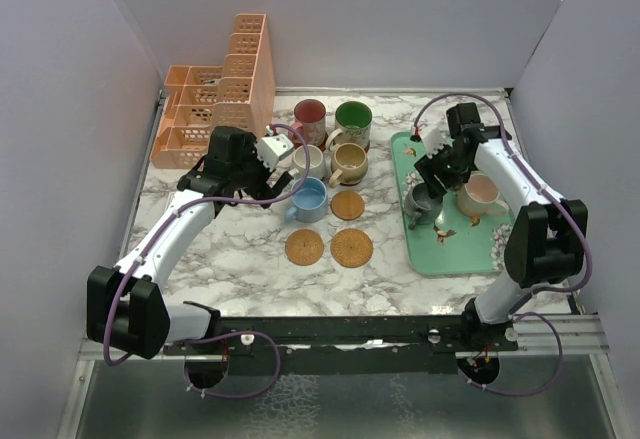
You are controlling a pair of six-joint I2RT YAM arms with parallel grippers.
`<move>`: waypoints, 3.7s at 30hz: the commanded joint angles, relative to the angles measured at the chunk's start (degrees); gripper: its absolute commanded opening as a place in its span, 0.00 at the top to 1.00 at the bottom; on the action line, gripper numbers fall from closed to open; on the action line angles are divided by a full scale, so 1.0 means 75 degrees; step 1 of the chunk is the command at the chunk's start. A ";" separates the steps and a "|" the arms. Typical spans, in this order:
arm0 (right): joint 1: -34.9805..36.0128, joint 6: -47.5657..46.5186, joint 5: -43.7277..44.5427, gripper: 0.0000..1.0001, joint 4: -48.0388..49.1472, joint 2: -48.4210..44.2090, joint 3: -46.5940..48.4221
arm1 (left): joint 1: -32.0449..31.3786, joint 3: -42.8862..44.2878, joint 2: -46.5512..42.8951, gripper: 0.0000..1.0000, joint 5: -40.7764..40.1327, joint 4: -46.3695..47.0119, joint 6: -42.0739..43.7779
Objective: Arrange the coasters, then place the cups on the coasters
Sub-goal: Pick up the cup from the tray, then place the cup on the coaster.
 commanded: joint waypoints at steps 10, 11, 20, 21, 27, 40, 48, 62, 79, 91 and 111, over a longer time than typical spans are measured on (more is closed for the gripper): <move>0.0042 -0.1821 -0.0773 0.47 -0.0172 0.0843 0.0856 | -0.0017 0.0028 -0.0055 0.01 -0.0078 0.0114 -0.0027; 0.0042 -0.1846 -0.0821 0.51 -0.0212 0.0887 0.0893 | -0.0021 0.0038 -0.0055 0.01 -0.0077 0.0108 -0.0029; 0.0036 -0.1665 -0.0942 0.85 -0.0421 0.0729 0.0823 | -0.0017 0.0002 -0.0076 0.01 -0.0080 0.0118 -0.0015; 0.0041 -0.1601 -0.0946 0.87 -0.0464 0.0675 0.0829 | -0.0017 0.0007 -0.0074 0.01 -0.0078 0.0118 -0.0029; 0.0214 -0.0762 -0.1092 0.99 -0.0675 0.0356 0.1225 | -0.0020 -0.0032 -0.0010 0.01 -0.0066 0.0198 -0.0218; 0.1980 0.0944 -0.0357 0.99 -0.0338 0.0693 0.2421 | 0.0109 -0.0126 -0.0032 0.01 -0.0750 0.0574 -0.0579; 0.2863 0.1695 0.0073 0.99 0.0127 0.1274 0.2704 | 0.0262 -0.0197 -0.0066 0.01 -0.0996 0.0700 -0.0674; 0.3284 0.2603 0.0776 0.99 0.0362 0.2023 0.3162 | 0.0334 -0.0221 -0.0078 0.01 -0.0973 0.0723 -0.0650; 0.3624 0.2739 0.1195 0.99 0.0454 0.2403 0.3361 | 0.0335 -0.0228 -0.0076 0.01 -0.0915 0.0724 -0.0639; 0.3743 0.2751 0.1263 0.99 0.0402 0.2547 0.3462 | 0.0335 -0.0243 -0.0100 0.01 -0.0908 0.0714 -0.0627; 0.3862 0.2713 0.1451 0.98 0.0388 0.2727 0.3389 | 0.0335 -0.0295 -0.0159 0.01 -0.0897 0.0703 -0.0596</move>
